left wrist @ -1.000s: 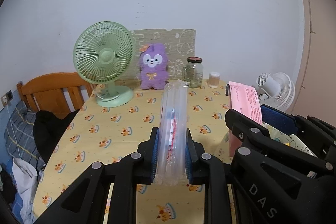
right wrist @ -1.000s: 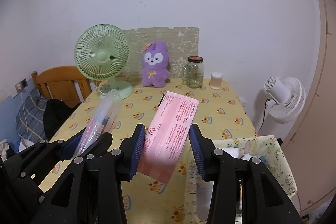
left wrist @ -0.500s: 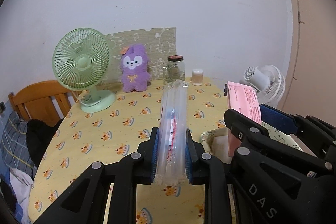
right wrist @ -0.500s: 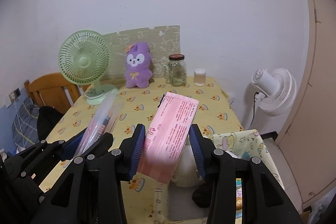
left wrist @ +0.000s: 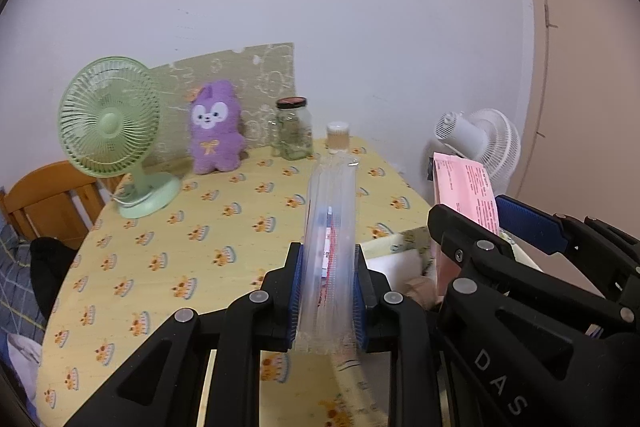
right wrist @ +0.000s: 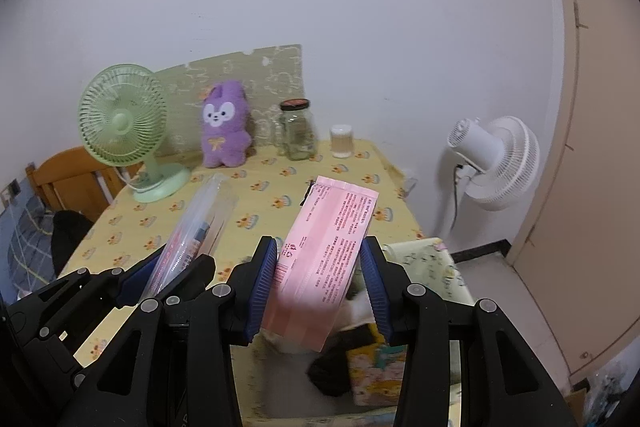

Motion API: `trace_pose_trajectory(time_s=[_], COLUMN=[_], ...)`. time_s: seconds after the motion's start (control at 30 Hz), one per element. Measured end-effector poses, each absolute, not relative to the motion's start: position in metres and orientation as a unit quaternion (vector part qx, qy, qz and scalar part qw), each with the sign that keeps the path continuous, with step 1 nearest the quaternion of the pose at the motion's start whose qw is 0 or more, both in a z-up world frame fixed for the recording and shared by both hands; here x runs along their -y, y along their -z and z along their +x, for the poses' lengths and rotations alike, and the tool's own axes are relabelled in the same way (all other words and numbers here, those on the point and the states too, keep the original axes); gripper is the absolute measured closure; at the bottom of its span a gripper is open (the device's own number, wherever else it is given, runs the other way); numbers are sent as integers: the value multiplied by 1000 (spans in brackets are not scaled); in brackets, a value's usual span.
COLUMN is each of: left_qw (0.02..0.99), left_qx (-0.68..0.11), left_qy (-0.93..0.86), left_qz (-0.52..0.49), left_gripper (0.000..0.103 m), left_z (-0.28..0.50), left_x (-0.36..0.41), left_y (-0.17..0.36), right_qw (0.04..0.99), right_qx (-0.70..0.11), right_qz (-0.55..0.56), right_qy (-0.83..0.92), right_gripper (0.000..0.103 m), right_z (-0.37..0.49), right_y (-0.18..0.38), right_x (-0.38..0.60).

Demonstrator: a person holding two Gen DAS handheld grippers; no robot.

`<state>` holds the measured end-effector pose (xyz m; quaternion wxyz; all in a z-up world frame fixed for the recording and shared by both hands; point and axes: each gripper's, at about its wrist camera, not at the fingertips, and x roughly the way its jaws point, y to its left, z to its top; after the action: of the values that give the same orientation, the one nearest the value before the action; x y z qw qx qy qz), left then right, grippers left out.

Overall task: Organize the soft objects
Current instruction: 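Lift the pen tube and pink packet and carry them over the patterned box, then lower both held items into the box and open both tools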

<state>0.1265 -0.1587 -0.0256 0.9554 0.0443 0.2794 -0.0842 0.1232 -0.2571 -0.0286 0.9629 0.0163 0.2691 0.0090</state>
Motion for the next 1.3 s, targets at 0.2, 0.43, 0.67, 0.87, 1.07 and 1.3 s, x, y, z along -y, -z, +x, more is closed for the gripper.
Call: trace_pose_trajectory(time_s=[0.2, 0.43, 0.67, 0.87, 1.07, 1.3], left_qw=[950, 942, 933, 928, 924, 921], left_qx=[-288, -302, -316, -318, -329, -340], left_qy=[107, 133, 160, 169, 165, 155], left_qz=[51, 57, 70, 98, 105, 107], left_gripper=[83, 82, 76, 43, 34, 33], left_z=[130, 134, 136, 131, 131, 132], left_x=[178, 196, 216, 228, 226, 215], left_y=[32, 41, 50, 56, 59, 64], right_qw=[961, 957, 953, 948, 946, 944], right_qx=[-276, -287, -298, -311, -317, -327], right_qz=[20, 24, 34, 39, 42, 38], right_qy=[13, 32, 48, 56, 48, 33], right_gripper=[56, 56, 56, 56, 56, 56], right_z=[125, 129, 130, 134, 136, 137], right_y=[36, 45, 56, 66, 72, 77], right_x=[278, 298, 315, 322, 320, 309])
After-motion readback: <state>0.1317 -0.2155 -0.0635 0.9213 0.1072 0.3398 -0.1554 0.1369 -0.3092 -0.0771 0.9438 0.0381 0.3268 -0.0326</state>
